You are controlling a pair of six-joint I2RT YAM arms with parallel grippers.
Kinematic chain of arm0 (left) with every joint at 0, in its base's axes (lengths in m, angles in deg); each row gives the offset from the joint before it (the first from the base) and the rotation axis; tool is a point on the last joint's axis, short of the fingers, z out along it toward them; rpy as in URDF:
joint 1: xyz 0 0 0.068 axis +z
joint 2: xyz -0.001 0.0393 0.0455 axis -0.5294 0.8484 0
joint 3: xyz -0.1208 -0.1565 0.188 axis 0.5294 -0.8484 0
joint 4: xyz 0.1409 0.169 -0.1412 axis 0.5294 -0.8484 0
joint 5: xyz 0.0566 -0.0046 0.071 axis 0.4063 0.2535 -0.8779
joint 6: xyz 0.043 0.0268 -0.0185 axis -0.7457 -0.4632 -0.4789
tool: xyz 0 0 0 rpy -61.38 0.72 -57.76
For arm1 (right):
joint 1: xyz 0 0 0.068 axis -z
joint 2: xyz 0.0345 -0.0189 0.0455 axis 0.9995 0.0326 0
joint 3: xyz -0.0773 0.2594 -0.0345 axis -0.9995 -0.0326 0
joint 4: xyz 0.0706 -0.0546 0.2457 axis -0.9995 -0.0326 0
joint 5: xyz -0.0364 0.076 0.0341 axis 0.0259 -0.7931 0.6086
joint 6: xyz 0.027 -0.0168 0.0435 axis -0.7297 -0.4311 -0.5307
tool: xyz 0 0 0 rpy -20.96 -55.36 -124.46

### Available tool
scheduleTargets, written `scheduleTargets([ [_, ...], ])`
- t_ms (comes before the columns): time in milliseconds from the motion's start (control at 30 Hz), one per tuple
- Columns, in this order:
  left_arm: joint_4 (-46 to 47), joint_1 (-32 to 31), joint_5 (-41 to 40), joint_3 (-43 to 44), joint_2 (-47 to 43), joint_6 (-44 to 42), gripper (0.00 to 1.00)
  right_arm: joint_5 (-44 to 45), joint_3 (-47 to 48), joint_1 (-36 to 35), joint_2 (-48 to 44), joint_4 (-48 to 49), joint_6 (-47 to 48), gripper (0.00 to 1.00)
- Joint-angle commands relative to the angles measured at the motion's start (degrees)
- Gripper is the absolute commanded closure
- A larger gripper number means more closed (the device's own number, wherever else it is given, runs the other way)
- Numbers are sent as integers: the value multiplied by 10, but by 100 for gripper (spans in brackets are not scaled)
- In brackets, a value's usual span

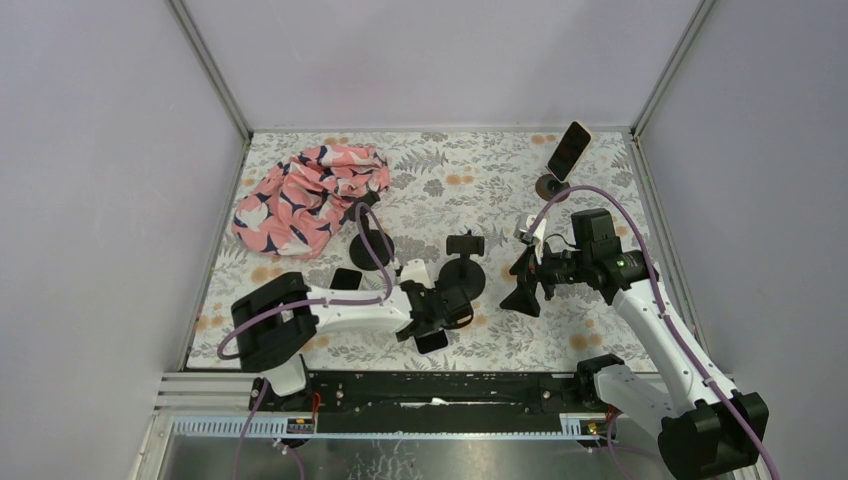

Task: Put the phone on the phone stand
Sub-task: Pick up the phone at the center of the board.

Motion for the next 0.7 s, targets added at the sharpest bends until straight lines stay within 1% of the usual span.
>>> scheduleTargets([
  [0,-52,-4,-13,29,44,24,11,0,2,0,-8,7,-6,0],
  [200,-57,-4,-3,24,59,32,10,-3,3,0,-6,8,-6,0],
  [333,-74,-4,13,39,96,24,9,-4,4,0,-6,7,-7,0],
  [467,-77,-4,32,51,131,8,14,-8,3,0,-5,7,-7,0],
  [567,-72,-4,35,45,134,5,24,-11,4,0,-3,4,-7,0],
  [667,-48,-4,35,23,111,0,44,-14,4,0,-2,5,-8,0],
])
